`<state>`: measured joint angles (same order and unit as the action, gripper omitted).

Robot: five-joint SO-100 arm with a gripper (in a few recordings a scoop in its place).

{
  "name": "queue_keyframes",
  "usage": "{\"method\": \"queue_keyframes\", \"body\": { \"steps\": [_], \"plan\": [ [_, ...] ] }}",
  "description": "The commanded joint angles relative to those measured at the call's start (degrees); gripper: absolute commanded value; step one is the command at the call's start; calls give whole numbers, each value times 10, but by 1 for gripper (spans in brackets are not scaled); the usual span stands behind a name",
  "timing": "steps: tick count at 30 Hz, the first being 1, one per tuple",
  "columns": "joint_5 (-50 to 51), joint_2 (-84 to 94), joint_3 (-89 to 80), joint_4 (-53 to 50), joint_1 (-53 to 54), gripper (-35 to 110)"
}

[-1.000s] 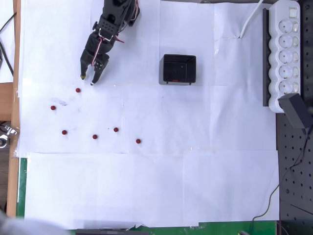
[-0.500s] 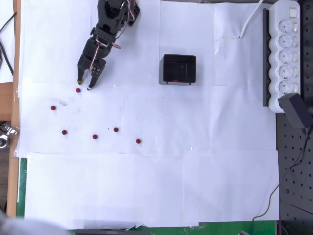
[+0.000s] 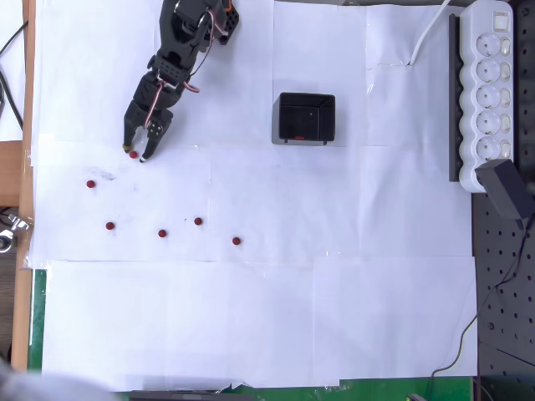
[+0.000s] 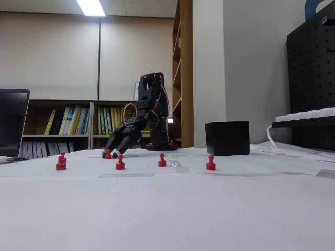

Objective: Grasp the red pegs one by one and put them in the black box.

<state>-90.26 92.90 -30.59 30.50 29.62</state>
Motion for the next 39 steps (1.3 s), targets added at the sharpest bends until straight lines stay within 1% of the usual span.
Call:
{"method": "queue_keyframes", "body": {
  "steps": [1,5,7,11,13,14,17,18,24,26,28,30,35,37,39],
  "plan": [
    [-6,11,-19,7,11,12],
    [-4,11,-18,7,11,7],
    [-6,11,-18,7,11,0],
    [-6,7,-18,-4,11,0],
    [-9,4,-29,-46,11,0],
    [-9,-5,-49,-106,10,0],
    [-7,-40,-149,-380,7,0],
    [-7,-54,-178,-456,5,0],
    [-48,-141,-281,-751,-45,0],
    [-77,-157,-359,-871,-76,0],
    [-106,-158,-468,-1013,-116,0],
    [-140,-158,-570,-1122,-165,0],
    [-223,-155,-789,-1297,-313,0],
    [-255,-157,-846,-1337,-386,0],
    [-290,-157,-873,-1338,-462,0]
  ]
}}
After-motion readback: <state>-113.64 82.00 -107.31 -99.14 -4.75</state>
